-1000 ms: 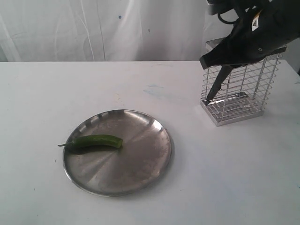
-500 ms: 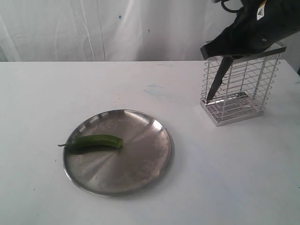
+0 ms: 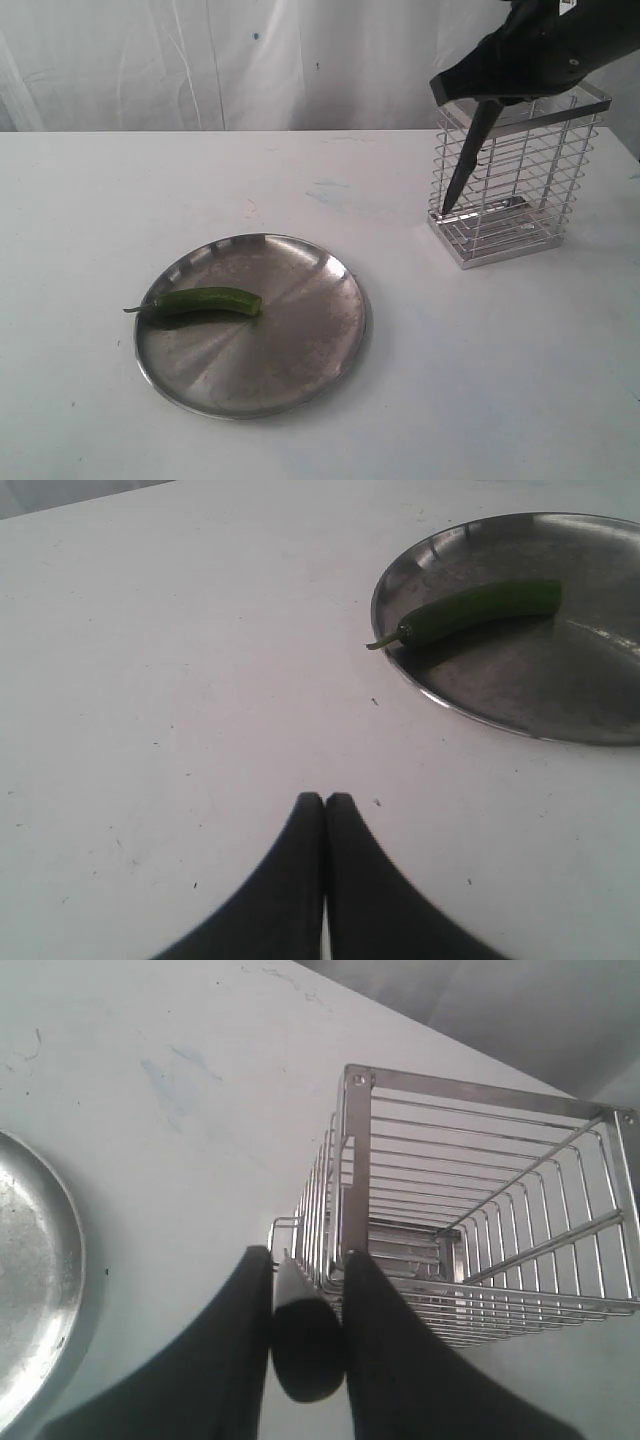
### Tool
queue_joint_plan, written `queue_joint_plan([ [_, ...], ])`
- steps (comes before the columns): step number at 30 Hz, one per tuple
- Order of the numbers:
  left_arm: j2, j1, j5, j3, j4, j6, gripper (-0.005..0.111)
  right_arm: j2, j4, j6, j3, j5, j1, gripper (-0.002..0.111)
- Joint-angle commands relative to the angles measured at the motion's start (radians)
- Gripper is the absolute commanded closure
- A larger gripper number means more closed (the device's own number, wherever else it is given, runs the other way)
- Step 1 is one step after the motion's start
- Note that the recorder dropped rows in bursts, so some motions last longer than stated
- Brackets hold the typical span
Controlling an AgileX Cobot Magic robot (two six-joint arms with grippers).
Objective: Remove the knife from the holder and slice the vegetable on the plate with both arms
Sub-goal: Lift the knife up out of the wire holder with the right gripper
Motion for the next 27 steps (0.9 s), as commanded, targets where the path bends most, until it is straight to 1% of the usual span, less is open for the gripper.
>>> queue_joint_plan([
  [1,-0.004,0.001,-0.003,0.004,-0.010,-0.002,0.107,-0.031,0.015,-0.031,-0.005,-0.005,0.000,0.108],
  [12,-0.004,0.001,-0.003,0.004,-0.010,-0.002,0.107,-0.064,0.094,-0.099,-0.005,-0.003,0.001,0.108],
  [27,-0.004,0.001,-0.003,0.004,-0.010,-0.002,0.107,-0.080,0.094,-0.118,-0.005,-0.005,0.100,0.108],
])
